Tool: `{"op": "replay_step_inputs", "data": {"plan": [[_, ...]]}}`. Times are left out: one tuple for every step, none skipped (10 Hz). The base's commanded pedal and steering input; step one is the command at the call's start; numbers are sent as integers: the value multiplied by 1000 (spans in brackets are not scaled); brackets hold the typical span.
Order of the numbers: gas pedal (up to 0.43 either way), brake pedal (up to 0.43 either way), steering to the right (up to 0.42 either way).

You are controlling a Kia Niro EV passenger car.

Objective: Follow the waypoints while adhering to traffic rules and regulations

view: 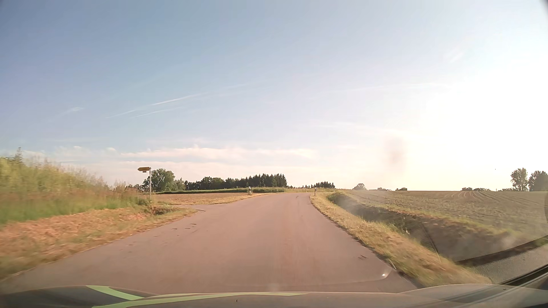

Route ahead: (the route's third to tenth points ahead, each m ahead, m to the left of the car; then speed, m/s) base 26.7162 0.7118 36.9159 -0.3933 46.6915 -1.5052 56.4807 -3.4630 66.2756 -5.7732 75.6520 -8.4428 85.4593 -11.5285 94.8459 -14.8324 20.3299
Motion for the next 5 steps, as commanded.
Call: {"op": "replay_step_inputs", "data": {"plan": [[177, 0, 18], [177, 0, 17], [177, 0, 17], [177, 0, 17], [169, 0, 17]]}}
